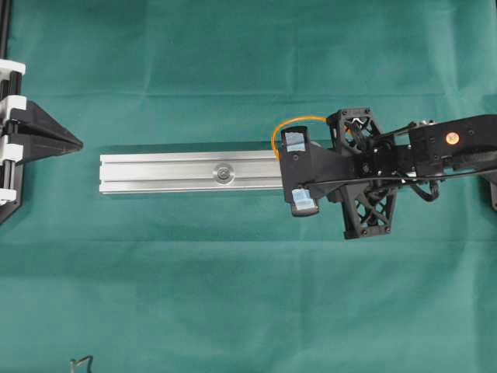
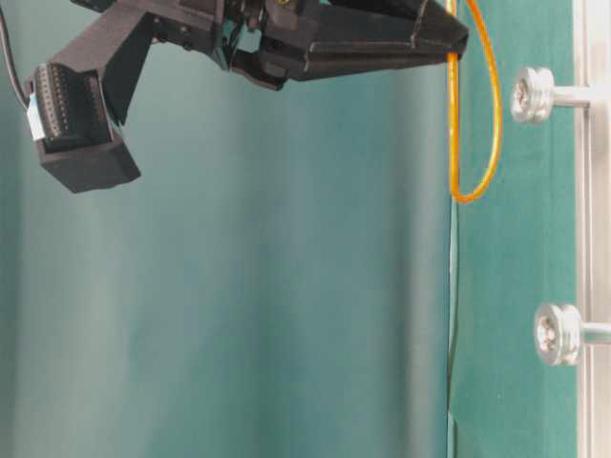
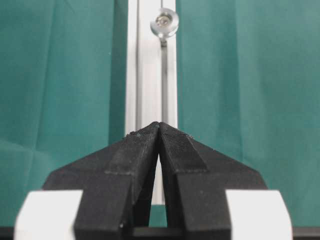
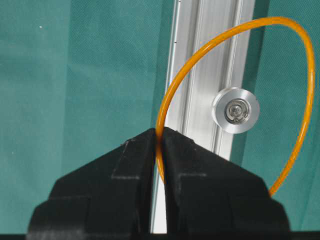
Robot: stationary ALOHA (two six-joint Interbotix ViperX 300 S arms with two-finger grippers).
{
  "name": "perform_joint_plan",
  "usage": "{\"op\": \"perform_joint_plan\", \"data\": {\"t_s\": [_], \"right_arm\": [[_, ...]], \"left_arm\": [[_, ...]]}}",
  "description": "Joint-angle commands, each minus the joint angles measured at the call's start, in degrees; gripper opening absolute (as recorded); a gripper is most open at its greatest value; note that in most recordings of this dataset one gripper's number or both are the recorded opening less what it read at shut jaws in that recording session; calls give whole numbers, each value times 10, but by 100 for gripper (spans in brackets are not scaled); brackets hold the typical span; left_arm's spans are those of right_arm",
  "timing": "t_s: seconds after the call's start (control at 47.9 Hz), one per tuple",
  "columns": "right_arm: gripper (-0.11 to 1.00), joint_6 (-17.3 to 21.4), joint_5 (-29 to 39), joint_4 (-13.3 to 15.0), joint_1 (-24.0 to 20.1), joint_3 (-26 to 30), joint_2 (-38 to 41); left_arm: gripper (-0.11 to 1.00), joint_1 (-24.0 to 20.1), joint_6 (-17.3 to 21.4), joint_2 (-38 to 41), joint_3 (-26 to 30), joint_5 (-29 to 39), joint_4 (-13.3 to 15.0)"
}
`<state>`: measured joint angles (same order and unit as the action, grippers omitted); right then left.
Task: Hook the rubber onto the shaft.
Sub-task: 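Carry the band leftward past the right pulley, holding it raised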
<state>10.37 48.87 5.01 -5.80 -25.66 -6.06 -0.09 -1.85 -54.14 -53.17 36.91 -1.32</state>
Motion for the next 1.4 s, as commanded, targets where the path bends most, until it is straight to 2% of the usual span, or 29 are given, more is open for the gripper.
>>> {"op": "perform_joint_plan", "data": {"t_s": [0.0, 1.107, 1.378], "right_arm": [[7, 0, -4, 0, 1, 6, -6], [7, 2, -10, -3, -7, 6, -7], [7, 2, -12, -15, -16, 6, -6]], "left_arm": [[2, 2, 0, 4, 18, -5, -2], [2, 1, 0, 4, 18, -4, -2], [2, 1, 0, 4, 18, -4, -2]]}}
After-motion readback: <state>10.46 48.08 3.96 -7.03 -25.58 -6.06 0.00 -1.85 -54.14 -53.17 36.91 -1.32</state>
